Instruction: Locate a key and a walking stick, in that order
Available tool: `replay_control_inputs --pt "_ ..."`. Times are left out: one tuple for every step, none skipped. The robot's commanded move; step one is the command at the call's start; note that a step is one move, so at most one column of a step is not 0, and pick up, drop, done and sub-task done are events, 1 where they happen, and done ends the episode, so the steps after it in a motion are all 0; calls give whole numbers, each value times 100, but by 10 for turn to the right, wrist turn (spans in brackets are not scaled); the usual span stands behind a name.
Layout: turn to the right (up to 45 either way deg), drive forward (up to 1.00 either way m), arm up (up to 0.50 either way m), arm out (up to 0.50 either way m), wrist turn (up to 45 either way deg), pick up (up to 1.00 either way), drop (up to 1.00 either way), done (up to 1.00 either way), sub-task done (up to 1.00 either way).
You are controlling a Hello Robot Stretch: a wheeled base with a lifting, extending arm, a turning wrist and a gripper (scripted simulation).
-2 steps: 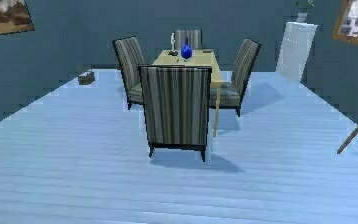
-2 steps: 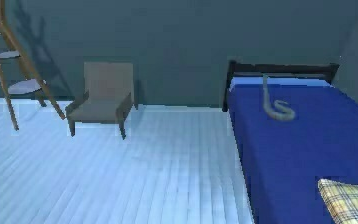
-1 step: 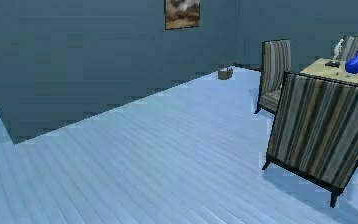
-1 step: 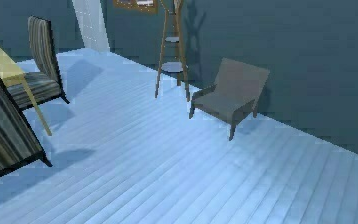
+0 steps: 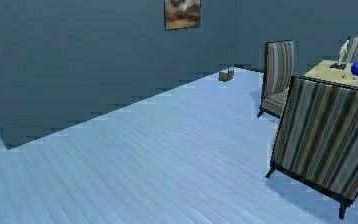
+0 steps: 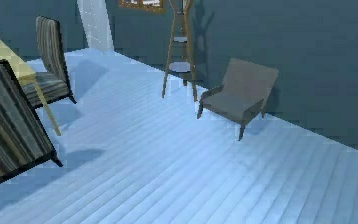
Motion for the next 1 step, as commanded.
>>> replay_control_inputs --pt "450 0 0 0 0 0 0 0 0"
